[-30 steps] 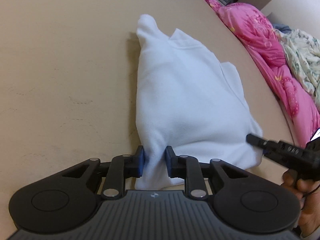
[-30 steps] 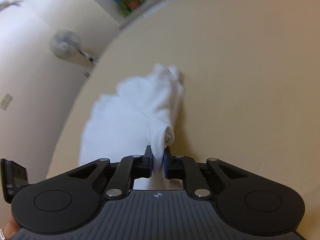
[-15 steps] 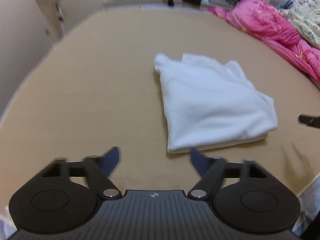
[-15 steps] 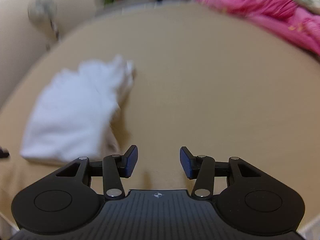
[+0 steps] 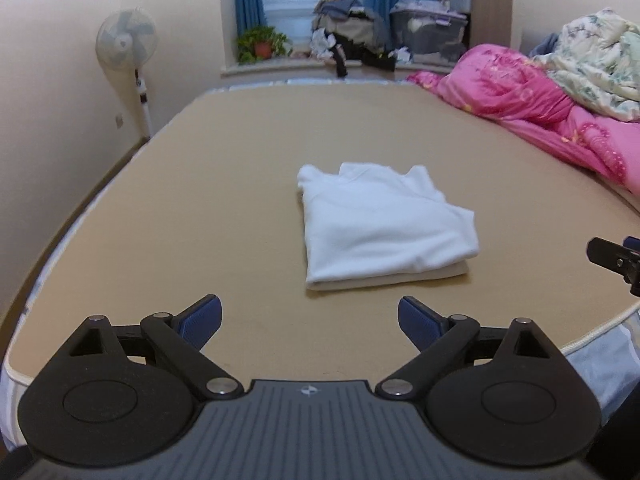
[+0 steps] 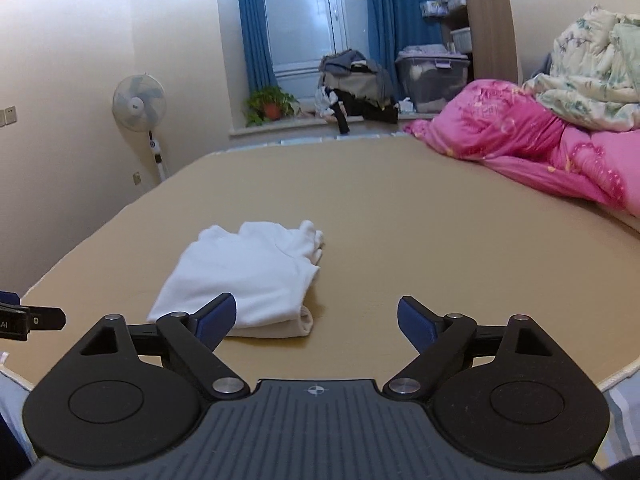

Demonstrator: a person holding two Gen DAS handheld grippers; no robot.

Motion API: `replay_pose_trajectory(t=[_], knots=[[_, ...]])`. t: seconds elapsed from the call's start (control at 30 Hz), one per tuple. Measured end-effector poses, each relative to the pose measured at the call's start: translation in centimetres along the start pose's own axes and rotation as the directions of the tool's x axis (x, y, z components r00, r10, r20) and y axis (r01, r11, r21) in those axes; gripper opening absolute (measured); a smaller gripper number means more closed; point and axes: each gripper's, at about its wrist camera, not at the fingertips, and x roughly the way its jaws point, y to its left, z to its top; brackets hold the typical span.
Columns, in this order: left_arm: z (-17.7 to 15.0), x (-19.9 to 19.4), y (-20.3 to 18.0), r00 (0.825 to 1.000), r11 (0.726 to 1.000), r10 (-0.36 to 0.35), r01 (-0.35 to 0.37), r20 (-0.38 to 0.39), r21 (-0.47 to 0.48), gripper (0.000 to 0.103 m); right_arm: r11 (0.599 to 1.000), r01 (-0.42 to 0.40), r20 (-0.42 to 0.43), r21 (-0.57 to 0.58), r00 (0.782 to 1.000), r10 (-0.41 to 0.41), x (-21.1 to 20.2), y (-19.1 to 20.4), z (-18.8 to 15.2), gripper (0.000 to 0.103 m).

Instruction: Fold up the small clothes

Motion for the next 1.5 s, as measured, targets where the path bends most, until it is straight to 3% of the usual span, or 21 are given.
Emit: replay_pose_trajectory(t=[0.13, 0.2, 0.33, 0.5, 0.67, 0.83, 1.5], knots=[[-0.8, -1.0, 0.2, 0.998, 1.000, 0.024, -0.024, 0.059, 0.002, 0.097, 1.000, 0.000, 0.013, 0.008, 1.000, 0.000, -0.8, 1.0, 0.7, 0.092], [-1.4, -0.6, 0.8, 0.997, 1.000, 0.002, 0.000, 0.078, -0.029, 0.097, 1.000, -0.008, 0.022, 0.010, 1.000, 0.008, -0.9, 1.7, 1.0, 0.094], [-1.9, 2.4, 1.1, 0.999, 0.995, 0.047, -0.047, -0.004, -0.091, 0.097, 1.000, -0.012, -0.006, -0.004, 1.000, 0.012, 1.1, 2.7, 0.3, 0.094], [-1.7, 3.8, 0.9, 0.998, 0.989, 0.068, -0.067, 0.002, -0.135, 0.097, 1.000, 0.014, -0.084, -0.022, 0.996, -0.016, 4.4, 3.9, -0.1, 0.094], [-1.6, 5.3, 0.6, 0.999, 0.990, -0.015, 0.010, -0.035, -0.141, 0.097, 1.000, 0.017, -0.129, -0.011, 0.991, -0.018, 6.5, 4.2, -0.4, 0.094], [-1.6, 5.8, -0.7, 0.999, 0.994, -0.052, 0.050, -0.015, -0.095, 0.097, 1.000, 0.015, -0.151, -0.026, 0.988, -0.019, 7.5, 4.4, -0.6, 0.094], [-1.4, 5.7, -0.6, 0.998, 0.992, -0.057, 0.060, 0.031, -0.108, 0.102, 0.996, -0.048, -0.152, -0.072, 0.988, 0.036, 6.9, 6.2, -0.6, 0.094]])
